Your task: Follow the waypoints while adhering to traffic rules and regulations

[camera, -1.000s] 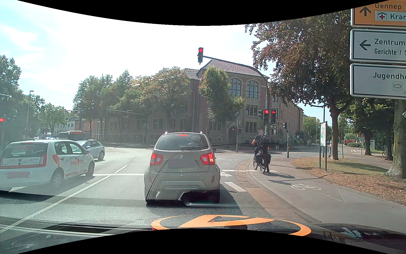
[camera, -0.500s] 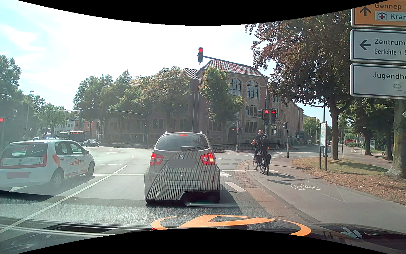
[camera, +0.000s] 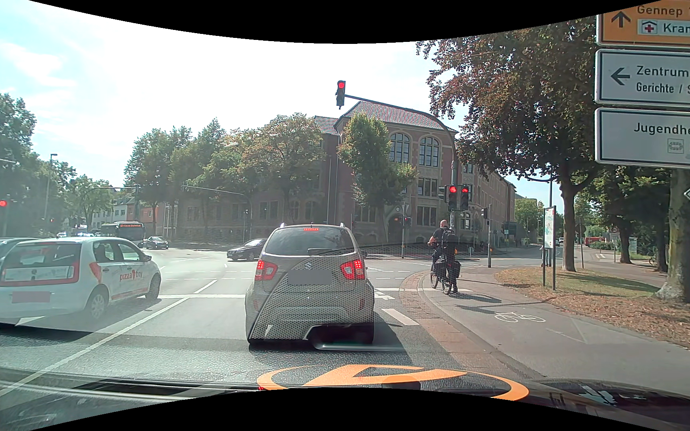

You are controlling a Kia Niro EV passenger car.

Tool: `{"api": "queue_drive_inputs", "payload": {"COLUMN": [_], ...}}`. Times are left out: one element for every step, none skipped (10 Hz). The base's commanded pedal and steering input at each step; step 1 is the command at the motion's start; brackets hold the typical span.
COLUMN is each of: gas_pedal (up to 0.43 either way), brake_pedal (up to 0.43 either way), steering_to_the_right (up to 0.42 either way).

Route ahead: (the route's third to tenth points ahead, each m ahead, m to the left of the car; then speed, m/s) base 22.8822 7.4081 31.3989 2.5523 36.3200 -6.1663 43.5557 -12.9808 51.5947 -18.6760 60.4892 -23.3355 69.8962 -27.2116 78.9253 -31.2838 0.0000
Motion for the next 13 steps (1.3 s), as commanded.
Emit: {"api": "queue_drive_inputs", "payload": {"gas_pedal": [0.0, 0.0, 0.0, 0.0, 0.0, 0.0, 0.0, 0.0, 0.0, 0.0, 0.0, 0.0, 0.0], "brake_pedal": [0.171, 0.177, 0.171, 0.171, 0.177, 0.177, 0.171, 0.171, 0.177, 0.177, 0.177, 0.171, 0.171], "steering_to_the_right": [-0.047, -0.047, -0.047, -0.046, -0.046, -0.046, -0.047, -0.047, -0.046, -0.046, -0.046, -0.046, -0.046]}}
